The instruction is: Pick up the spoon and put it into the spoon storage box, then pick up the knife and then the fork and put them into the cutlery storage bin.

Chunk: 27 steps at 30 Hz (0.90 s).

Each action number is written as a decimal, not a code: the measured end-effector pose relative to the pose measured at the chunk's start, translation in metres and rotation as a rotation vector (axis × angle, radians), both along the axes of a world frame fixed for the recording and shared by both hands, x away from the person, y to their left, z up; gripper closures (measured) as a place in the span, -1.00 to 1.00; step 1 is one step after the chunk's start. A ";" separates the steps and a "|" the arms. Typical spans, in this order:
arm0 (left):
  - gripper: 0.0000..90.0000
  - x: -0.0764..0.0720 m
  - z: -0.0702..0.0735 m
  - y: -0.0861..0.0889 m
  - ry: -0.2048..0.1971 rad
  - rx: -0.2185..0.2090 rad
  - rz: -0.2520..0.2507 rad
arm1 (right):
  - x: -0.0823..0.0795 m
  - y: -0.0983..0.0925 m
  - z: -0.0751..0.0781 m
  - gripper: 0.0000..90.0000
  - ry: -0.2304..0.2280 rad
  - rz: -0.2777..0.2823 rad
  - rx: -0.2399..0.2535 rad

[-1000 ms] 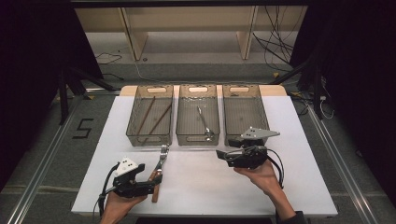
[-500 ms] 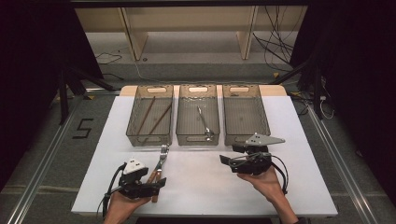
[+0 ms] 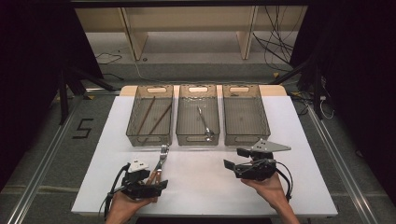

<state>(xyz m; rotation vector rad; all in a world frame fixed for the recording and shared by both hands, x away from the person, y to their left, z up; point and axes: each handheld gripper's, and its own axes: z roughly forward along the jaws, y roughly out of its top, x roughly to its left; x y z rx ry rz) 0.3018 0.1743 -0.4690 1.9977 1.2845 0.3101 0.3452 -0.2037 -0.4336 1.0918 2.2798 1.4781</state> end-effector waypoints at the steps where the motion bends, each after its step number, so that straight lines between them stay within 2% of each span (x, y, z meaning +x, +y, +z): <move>1: -0.54 0.000 0.000 0.000 0.004 0.000 0.000 | -0.001 0.000 -0.001 -0.39 0.002 0.000 0.000; 4: -0.51 0.000 0.000 -0.001 0.021 0.020 0.005 | -0.002 0.000 -0.002 -0.40 0.002 0.001 -0.007; 9: -0.46 0.000 -0.003 -0.001 0.048 0.025 0.015 | -0.004 0.000 -0.005 -0.43 0.006 -0.001 -0.010; 19: -0.36 0.000 -0.007 -0.003 0.092 0.049 -0.003 | -0.013 -0.004 -0.011 -0.51 0.009 -0.010 -0.010; 27: -0.28 -0.001 -0.005 -0.004 0.085 0.063 0.009 | -0.017 -0.006 -0.015 -0.51 0.019 -0.012 -0.010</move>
